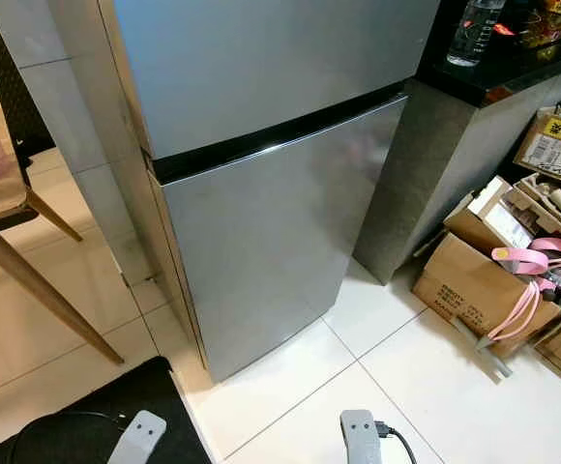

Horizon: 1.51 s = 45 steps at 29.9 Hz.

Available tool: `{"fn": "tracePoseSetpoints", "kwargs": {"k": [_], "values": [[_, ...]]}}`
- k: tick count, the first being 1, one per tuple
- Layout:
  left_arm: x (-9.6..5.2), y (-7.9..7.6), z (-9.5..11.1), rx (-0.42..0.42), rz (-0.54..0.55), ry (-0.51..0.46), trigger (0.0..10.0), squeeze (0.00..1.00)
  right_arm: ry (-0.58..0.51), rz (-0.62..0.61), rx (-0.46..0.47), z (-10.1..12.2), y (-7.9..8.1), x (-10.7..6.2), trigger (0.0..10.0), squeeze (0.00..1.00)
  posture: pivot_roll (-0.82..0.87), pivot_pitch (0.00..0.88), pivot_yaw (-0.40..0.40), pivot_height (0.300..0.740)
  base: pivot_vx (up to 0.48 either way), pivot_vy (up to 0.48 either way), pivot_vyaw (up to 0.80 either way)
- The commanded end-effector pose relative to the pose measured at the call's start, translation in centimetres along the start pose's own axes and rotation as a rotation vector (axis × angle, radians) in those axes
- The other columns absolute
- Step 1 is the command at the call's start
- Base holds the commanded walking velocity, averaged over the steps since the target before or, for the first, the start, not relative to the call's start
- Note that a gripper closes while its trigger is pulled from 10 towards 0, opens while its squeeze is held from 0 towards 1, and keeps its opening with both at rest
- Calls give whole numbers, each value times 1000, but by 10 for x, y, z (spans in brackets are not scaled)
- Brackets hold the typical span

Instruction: Restocking fridge

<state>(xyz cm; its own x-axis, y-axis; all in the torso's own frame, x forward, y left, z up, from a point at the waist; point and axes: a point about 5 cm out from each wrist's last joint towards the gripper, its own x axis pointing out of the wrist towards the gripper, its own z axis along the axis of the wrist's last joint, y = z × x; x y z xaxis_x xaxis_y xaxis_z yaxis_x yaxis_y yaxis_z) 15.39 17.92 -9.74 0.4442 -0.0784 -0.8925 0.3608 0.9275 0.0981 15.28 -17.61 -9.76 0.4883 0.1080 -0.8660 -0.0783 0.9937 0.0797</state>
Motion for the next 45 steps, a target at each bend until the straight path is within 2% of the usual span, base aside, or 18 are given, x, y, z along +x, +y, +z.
{"fn": "tracePoseSetpoints", "kwargs": {"k": [1,45], "values": [[0,-7,-8,-1,-23,36,10000,0,30,14,6,-8,4,0,10000,0,-31,68,-9,740,0,0,0],[0,-7,-10,1,-22,39,10000,0,30,16,14,-8,4,0,10000,0,-31,74,-9,740,0,0,0]]}}
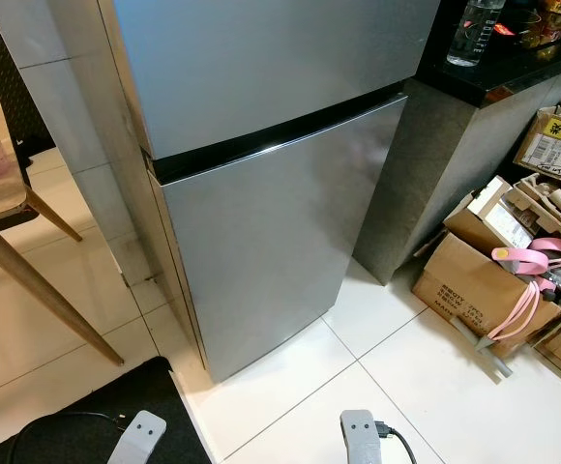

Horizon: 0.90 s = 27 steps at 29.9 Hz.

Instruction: Restocking fridge

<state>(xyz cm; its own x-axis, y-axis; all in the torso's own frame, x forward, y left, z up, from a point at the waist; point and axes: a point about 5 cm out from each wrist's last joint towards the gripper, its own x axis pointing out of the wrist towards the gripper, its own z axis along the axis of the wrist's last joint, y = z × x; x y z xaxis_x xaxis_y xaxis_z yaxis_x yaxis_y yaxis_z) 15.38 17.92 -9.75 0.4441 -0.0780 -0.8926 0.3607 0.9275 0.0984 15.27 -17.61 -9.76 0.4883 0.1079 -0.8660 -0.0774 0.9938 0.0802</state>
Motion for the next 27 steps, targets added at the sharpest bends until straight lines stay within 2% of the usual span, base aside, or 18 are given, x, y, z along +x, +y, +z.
{"fn": "tracePoseSetpoints", "kwargs": {"k": [1,21,27], "values": [[0,-7,-9,1,-22,38,10000,0,29,17,13,-8,4,0,10000,0,-30,73,-9,740,0,0,0],[0,-7,-9,9,-22,34,10000,0,33,17,5,-9,5,0,10000,0,-31,67,-9,740,0,0,0],[0,3,1,14,60,-11,10000,0,33,17,5,-9,5,0,10000,0,-33,66,-11,740,0,0,0]]}}
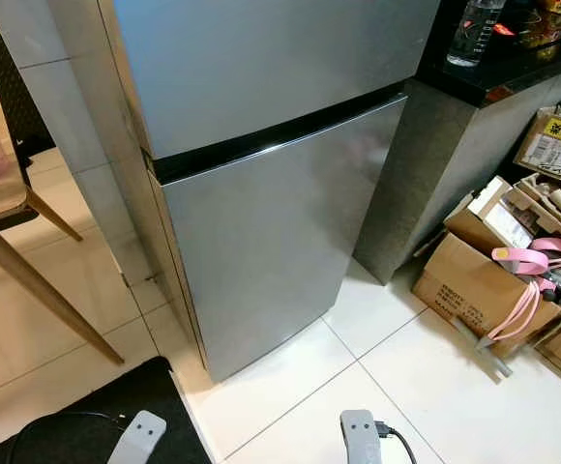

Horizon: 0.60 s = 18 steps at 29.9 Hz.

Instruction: Restocking fridge

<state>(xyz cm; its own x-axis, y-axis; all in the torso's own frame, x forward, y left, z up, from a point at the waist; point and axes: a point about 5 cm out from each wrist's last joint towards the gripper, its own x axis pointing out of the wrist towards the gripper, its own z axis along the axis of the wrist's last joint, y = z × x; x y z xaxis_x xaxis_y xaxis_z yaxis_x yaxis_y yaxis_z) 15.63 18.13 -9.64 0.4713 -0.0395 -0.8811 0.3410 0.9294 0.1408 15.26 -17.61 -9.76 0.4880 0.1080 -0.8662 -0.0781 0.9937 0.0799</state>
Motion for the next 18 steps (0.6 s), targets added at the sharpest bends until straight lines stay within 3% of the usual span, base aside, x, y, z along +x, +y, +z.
{"fn": "tracePoseSetpoints", "kwargs": {"k": [1,3,4,6,7,8,9,12,13,15,16,18], "values": [[0,6,4,15,49,-15,10000,0,33,17,7,-9,5,0,10000,0,-33,66,-11,740,0,0,0],[0,20,20,-31,130,-72,10000,0,32,17,8,-9,5,-1,10000,0,-31,71,-15,740,0,0,0],[0,20,20,-31,130,-72,10000,0,32,17,8,-9,5,-1,10000,0,-31,71,-15,740,0,0,0],[-1,42,46,-149,222,-158,10000,0,32,18,11,-9,5,0,10000,0,-30,74,-16,740,0,0,0],[-1,42,46,-149,222,-158,10000,0,32,18,11,-9,5,0,10000,0,-30,74,-16,740,0,0,0],[-5,61,70,-241,284,-240,10000,0,31,19,12,-9,5,0,10000,0,-29,77,-16,740,0,0,0],[-7,69,77,-280,307,-264,10000,0,31,20,13,-9,5,0,10000,0,-31,78,-13,740,0,0,0],[-11,84,86,-409,358,-293,10000,0,30,20,15,-9,5,0,10000,0,-34,78,-10,740,0,0,0],[-11,84,86,-409,358,-293,10000,0,30,20,15,-9,5,0,10000,0,-34,78,-10,740,0,0,0],[-15,96,83,-570,415,-291,10000,0,28,19,19,-8,6,0,10000,0,-42,79,-4,740,0,0,0],[-15,96,83,-570,415,-291,10000,0,28,19,19,-8,6,0,10000,0,-42,79,-4,740,0,0,0],[-21,113,84,-747,478,-316,10000,0,26,17,26,-9,6,0,10000,0,-42,80,-4,740,0,0,0]]}}
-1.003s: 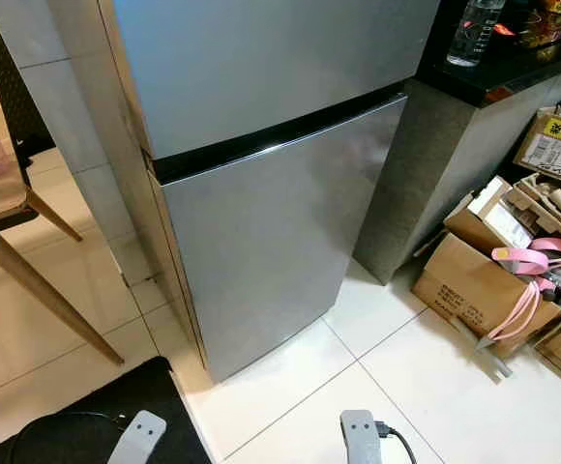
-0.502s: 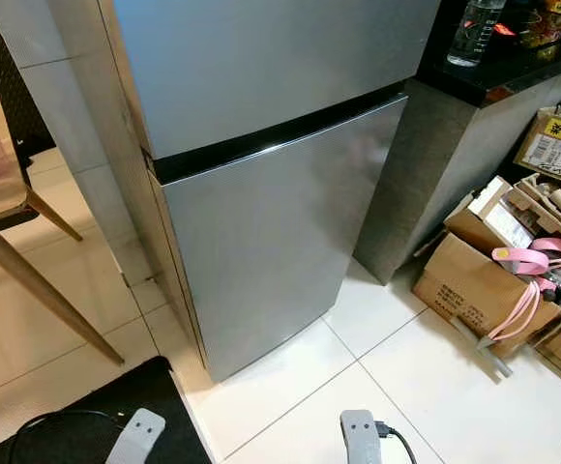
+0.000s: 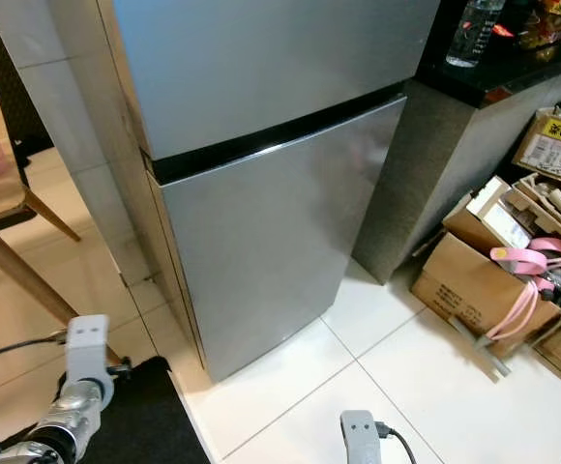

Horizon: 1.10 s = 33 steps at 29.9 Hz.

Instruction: Restocking fridge

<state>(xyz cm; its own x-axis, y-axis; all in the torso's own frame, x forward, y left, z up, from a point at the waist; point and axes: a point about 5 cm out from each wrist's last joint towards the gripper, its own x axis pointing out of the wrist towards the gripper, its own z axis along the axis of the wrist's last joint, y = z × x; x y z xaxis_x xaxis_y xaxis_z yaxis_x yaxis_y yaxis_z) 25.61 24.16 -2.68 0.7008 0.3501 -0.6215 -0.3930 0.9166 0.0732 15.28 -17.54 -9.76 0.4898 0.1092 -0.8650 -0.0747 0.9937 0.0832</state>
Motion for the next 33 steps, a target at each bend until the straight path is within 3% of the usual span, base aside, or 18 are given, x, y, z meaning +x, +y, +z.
{"fn": "tracePoseSetpoints", "kwargs": {"k": [1,2,3,4,5,7,11,17,18,25,30,31,33], "values": [[2,15,3,-108,72,10,10000,0,28,15,21,-9,5,0,10000,0,-42,80,-4,740,0,0,0],[4,19,18,-211,84,-37,10000,0,28,15,24,-9,5,0,10000,0,-42,80,-4,740,0,0,0],[7,19,50,-343,47,-143,10000,0,27,16,25,-9,5,0,10000,0,-42,80,-4,740,0,0,0],[8,18,63,-380,17,-189,10000,0,27,17,25,-9,5,0,10000,0,-36,84,-7,740,0,0,0],[8,18,63,-380,17,-189,10000,0,27,17,25,-9,5,0,10000,0,-36,84,-7,740,0,0,0],[7,12,92,-409,-67,-287,10000,0,28,20,24,-9,6,0,10000,0,-36,87,-6,740,0,0,0],[-3,-11,151,-328,-277,-479,10000,0,-2,-18,43,-3,-1,-1,10000,0,-32,94,0,740,0,0,0],[-9,-26,166,-229,-366,-538,10000,0,-34,-100,77,4,-16,-2,10000,0,-37,96,4,740,0,0,0],[-10,-33,164,-201,-392,-540,10000,0,-58,-194,43,12,-32,-5,10000,0,-32,96,2,740,0,0,0],[-8,-38,149,-197,-411,-510,10000,0,-104,-401,5,31,-64,-14,10000,0,-34,97,0,740,0,0,0],[-6,-35,137,-184,-413,-479,10000,0,-126,-377,52,37,-64,-13,10000,0,-31,98,0,740,0,0,0],[-5,-33,133,-181,-412,-471,10000,0,-176,-326,119,44,-59,-11,10000,0,-31,98,1,740,0,0,0],[-5,-33,133,-181,-412,-471,10000,0,-176,-326,119,44,-59,-11,10000,0,-31,98,1,740,0,0,0]]}}
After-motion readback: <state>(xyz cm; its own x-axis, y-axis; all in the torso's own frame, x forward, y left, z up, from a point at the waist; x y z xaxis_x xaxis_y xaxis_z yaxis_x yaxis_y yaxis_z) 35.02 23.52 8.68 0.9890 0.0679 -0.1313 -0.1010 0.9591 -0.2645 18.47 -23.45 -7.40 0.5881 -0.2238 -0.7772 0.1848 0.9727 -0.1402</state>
